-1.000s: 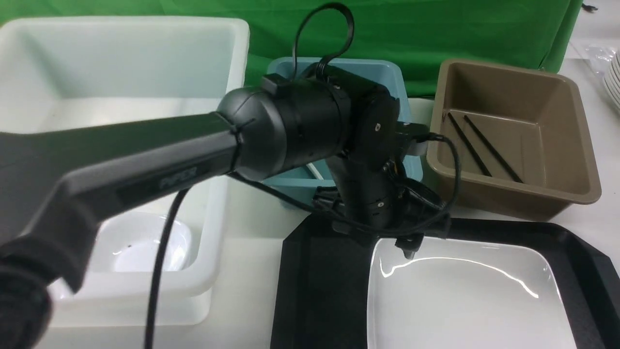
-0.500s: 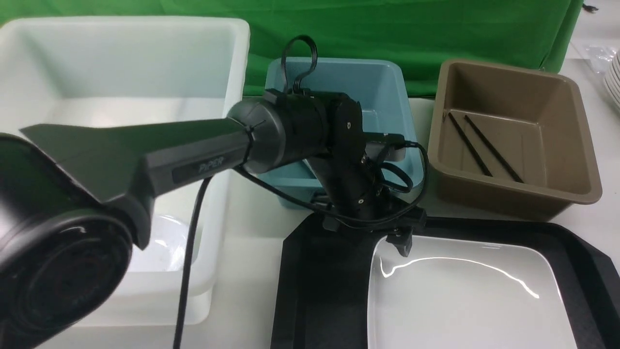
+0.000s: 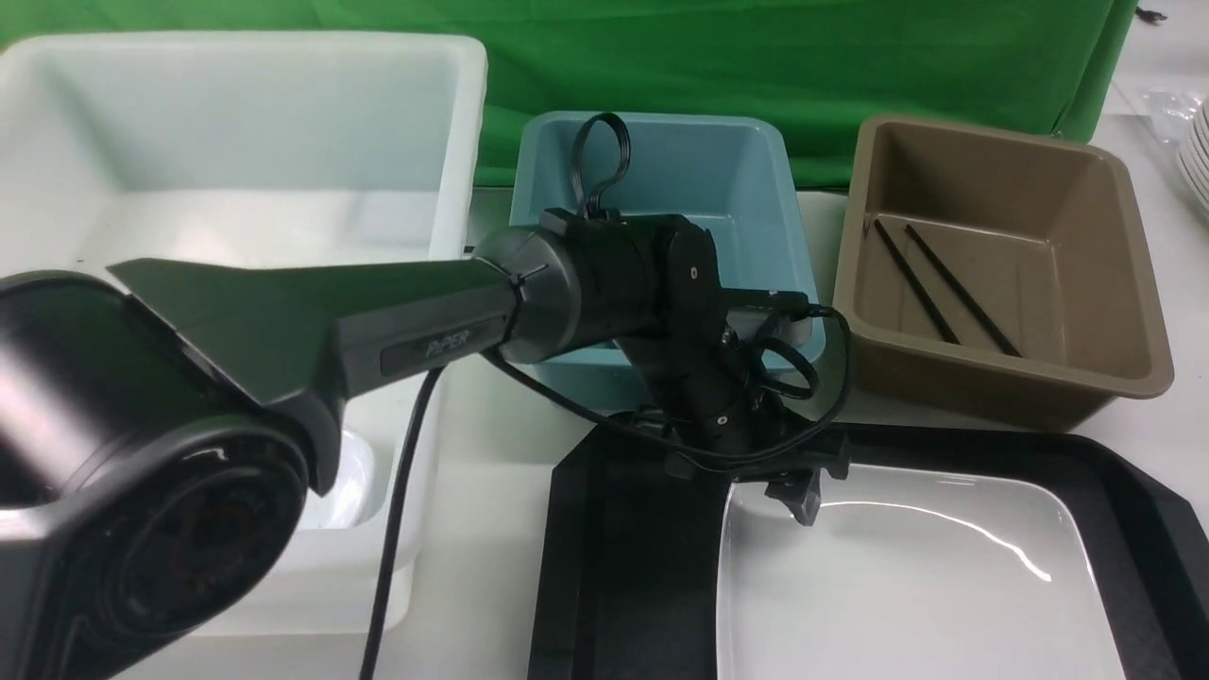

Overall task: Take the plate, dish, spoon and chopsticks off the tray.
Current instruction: Use the left arm to grab a plate from the dinner plate, then use the left arm to put the plate into the large storage box on the left

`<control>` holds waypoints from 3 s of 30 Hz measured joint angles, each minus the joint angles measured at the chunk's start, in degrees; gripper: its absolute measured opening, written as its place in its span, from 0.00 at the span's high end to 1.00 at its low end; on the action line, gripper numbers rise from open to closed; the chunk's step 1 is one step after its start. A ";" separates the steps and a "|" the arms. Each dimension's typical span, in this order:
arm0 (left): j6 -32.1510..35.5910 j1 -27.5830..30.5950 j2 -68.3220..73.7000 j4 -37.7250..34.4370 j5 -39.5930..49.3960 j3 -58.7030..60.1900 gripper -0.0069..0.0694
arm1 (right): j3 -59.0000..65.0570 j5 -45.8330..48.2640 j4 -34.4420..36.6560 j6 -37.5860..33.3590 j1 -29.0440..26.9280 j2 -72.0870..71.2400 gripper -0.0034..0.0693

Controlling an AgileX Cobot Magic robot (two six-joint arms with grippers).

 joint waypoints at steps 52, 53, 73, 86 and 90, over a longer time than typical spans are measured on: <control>0.08 -0.36 -16.22 5.88 6.14 -0.11 0.89 | 0.00 -2.01 0.10 -1.47 0.00 0.00 0.55; -0.09 -0.36 -16.45 6.06 6.20 -0.11 0.89 | 0.00 -2.01 0.12 -1.47 0.00 0.00 0.55; -1.05 -0.31 -21.16 8.71 7.06 -0.11 0.89 | 0.00 -2.21 0.17 -1.47 0.00 0.00 0.55; -1.05 -0.31 -23.81 10.37 8.49 -0.11 0.88 | 0.00 -2.84 0.17 -1.47 0.00 0.00 0.55; -1.05 -0.31 -24.65 10.78 8.61 -0.06 0.88 | 0.00 -2.84 0.17 -1.47 0.00 0.00 0.55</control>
